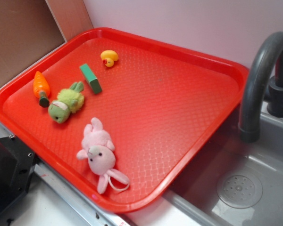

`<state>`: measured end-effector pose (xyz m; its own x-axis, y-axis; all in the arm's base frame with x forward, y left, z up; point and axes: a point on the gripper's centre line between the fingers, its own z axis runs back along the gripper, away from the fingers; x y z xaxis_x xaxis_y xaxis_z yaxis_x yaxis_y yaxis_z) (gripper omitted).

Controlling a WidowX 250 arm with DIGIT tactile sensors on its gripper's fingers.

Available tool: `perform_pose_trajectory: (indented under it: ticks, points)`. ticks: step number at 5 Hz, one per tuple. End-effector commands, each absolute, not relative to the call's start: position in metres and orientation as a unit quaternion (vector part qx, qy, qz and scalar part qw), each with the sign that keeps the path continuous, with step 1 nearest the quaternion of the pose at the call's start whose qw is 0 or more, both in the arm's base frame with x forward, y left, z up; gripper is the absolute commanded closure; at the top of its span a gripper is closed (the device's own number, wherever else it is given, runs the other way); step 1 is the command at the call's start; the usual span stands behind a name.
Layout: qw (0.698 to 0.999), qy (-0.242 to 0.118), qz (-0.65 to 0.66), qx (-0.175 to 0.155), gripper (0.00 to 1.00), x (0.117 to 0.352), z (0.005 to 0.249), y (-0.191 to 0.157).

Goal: Grab the carrot.

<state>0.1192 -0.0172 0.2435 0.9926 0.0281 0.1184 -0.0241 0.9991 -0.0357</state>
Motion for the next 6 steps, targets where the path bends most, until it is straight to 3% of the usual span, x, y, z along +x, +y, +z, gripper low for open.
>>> perform_pose_trajectory:
  ticks: [1,2,3,5,6]
  points:
    - [0.998,-0.06,0.013,-0.017,0.0,0.119,0.244,-0.017]
    - [0.985,-0.104,0.136,-0.011,0.0,0.13,0.236,0.002]
    - [0.96,-0.103,0.26,-0.013,0.0,0.138,0.221,0.023]
    - [0.869,-0.14,0.472,0.047,0.0,0.15,0.175,0.073]
    - [0.853,-0.15,0.491,0.093,0.0,0.157,0.154,0.095]
